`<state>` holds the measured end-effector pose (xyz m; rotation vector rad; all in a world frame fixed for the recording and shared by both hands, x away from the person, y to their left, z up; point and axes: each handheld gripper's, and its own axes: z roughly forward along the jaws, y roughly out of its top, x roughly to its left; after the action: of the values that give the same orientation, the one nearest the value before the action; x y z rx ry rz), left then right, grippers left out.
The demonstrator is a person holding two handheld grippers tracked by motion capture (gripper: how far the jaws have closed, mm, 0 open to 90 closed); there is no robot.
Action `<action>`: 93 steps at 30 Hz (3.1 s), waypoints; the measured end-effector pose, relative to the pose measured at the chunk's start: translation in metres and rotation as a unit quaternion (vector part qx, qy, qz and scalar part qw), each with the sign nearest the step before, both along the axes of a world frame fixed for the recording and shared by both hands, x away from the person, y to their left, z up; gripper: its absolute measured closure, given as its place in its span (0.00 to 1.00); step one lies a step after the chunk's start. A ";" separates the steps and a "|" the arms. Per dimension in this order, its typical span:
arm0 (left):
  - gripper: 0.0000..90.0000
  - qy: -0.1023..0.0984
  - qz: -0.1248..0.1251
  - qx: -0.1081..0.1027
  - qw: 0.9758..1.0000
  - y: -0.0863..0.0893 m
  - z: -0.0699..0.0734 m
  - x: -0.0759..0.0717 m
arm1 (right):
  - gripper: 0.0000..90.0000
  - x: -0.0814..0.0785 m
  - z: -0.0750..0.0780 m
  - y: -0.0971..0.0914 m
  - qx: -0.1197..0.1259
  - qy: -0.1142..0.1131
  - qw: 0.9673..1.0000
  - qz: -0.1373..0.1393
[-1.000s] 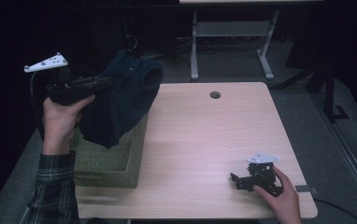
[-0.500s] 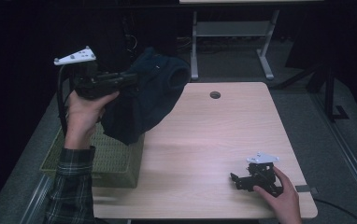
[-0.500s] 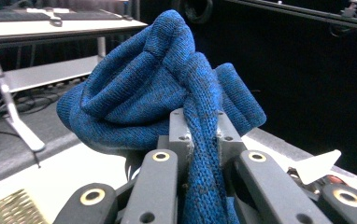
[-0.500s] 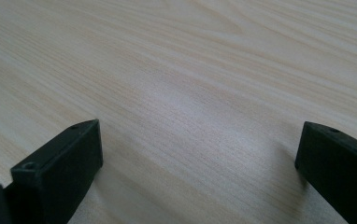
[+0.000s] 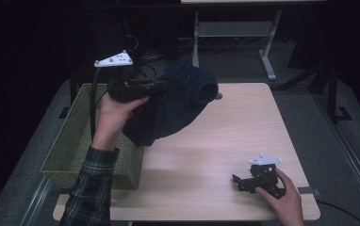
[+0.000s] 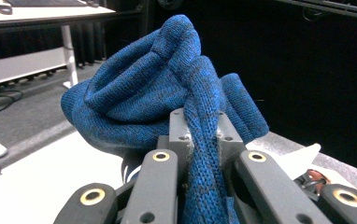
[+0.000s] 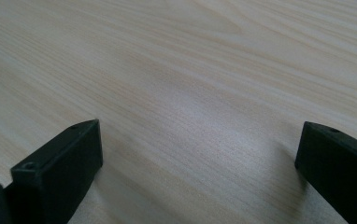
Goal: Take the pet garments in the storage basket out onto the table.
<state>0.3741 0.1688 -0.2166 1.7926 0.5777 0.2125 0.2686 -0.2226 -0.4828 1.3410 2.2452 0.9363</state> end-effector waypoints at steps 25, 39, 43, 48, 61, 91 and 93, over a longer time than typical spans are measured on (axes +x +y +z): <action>0.90 0.022 -0.047 0.017 0.999 -0.080 -0.044 0.022 | 0.00 0.000 0.000 0.000 -0.001 -0.002 1.000 0.000; 0.90 0.040 -0.071 0.046 0.996 -0.122 -0.089 0.042 | 0.01 0.000 0.000 0.000 0.000 -0.002 1.000 0.000; 0.90 0.048 -0.071 0.059 0.995 -0.132 -0.106 0.049 | 0.00 0.000 0.000 0.000 0.000 -0.001 1.000 0.000; 0.90 0.059 -0.070 0.068 0.993 -0.140 -0.123 0.055 | 0.01 0.000 0.000 0.000 0.000 -0.001 1.000 -0.001; 0.84 0.077 -0.055 0.119 0.988 -0.151 -0.153 0.063 | 0.01 0.000 0.000 0.000 0.000 0.000 1.000 -0.001; 0.17 0.057 -0.015 0.145 0.988 -0.124 -0.151 0.029 | 0.01 0.000 0.000 0.000 0.000 0.000 1.000 -0.001; 0.17 0.054 -0.015 0.146 0.988 -0.120 -0.152 0.022 | 0.01 0.000 0.000 0.000 0.000 0.000 1.000 0.000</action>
<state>0.3964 0.0485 -0.3687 2.1060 0.6202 0.1882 0.2682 -0.2226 -0.4829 1.3417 2.2449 0.9354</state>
